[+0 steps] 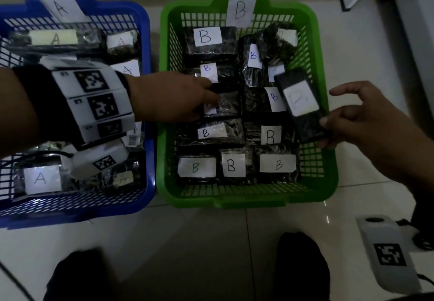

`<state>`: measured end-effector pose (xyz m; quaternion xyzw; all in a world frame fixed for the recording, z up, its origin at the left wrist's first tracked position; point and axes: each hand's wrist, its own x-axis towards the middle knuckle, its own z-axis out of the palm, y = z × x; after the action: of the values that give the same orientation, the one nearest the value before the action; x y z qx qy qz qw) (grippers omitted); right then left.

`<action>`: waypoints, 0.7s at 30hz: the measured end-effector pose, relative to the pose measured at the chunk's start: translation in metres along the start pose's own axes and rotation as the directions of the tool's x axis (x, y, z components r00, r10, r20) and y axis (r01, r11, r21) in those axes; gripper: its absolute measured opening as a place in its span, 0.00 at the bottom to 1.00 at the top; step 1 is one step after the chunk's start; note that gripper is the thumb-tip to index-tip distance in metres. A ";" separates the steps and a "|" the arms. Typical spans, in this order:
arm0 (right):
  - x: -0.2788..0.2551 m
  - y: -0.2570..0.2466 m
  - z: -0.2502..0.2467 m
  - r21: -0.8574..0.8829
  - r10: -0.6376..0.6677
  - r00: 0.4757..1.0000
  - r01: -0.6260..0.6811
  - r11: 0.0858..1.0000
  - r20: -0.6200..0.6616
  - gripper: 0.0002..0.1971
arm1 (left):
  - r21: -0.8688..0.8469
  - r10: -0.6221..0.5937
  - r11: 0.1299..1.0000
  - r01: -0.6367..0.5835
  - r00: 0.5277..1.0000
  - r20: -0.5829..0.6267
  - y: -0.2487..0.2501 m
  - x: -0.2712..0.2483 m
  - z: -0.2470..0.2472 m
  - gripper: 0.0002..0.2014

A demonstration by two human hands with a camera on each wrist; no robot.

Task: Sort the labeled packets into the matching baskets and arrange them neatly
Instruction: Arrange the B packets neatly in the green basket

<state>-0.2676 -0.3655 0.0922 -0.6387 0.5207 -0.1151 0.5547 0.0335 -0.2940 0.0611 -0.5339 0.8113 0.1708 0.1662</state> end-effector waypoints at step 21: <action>0.003 -0.009 -0.009 -0.403 0.030 0.997 0.003 0.915 0.076 0.22 | -0.155 -0.136 0.980 0.120 0.986 -0.093 0.002 0.013 -0.028 0.39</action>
<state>-0.2682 -0.3745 0.1013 -0.7397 0.5148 0.0238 0.4328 0.0245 -0.3161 0.0801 -0.6041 0.7677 0.1920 0.0942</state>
